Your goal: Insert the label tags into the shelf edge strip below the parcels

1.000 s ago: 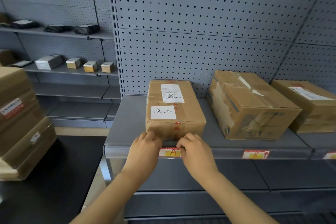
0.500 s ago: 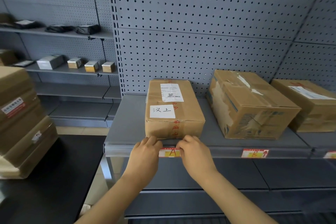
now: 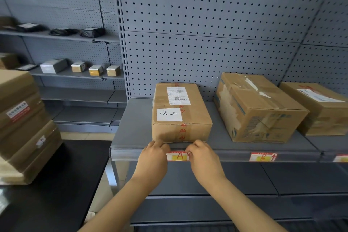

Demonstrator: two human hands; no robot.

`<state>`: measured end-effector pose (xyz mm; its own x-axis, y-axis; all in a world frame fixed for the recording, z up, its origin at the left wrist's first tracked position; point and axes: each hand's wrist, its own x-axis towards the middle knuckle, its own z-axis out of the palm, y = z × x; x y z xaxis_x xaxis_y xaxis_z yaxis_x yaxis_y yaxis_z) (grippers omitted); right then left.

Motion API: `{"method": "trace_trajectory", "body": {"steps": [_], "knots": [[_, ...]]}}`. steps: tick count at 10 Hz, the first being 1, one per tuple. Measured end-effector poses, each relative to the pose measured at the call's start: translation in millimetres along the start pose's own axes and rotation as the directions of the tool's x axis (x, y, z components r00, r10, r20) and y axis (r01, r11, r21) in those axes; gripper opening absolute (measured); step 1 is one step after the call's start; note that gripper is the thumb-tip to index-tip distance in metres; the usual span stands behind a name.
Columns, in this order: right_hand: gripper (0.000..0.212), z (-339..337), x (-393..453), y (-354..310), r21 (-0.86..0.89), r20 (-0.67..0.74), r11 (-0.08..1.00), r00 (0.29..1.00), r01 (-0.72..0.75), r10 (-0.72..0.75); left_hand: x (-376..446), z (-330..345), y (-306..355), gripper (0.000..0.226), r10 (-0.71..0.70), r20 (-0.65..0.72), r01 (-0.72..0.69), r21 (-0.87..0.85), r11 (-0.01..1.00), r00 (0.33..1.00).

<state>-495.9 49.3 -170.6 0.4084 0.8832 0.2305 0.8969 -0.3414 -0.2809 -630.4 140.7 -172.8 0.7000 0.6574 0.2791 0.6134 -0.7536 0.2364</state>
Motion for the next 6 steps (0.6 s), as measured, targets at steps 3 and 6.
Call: {"method": "trace_trajectory", "body": {"steps": [3,6], "knots": [[0.022,-6.5,-11.4,1.4,0.073,-0.045,0.996,0.998,-0.049,0.052,-7.3,-0.7,0.0,0.021,0.003,-0.03,-0.006,-0.084,0.996,1.0],[0.019,-49.1,-52.0,25.8,0.165,-0.171,0.984,0.98,-0.073,0.102,-24.7,-10.9,19.4,0.029,0.025,-0.041,-0.024,0.019,1.0,0.999]]}}
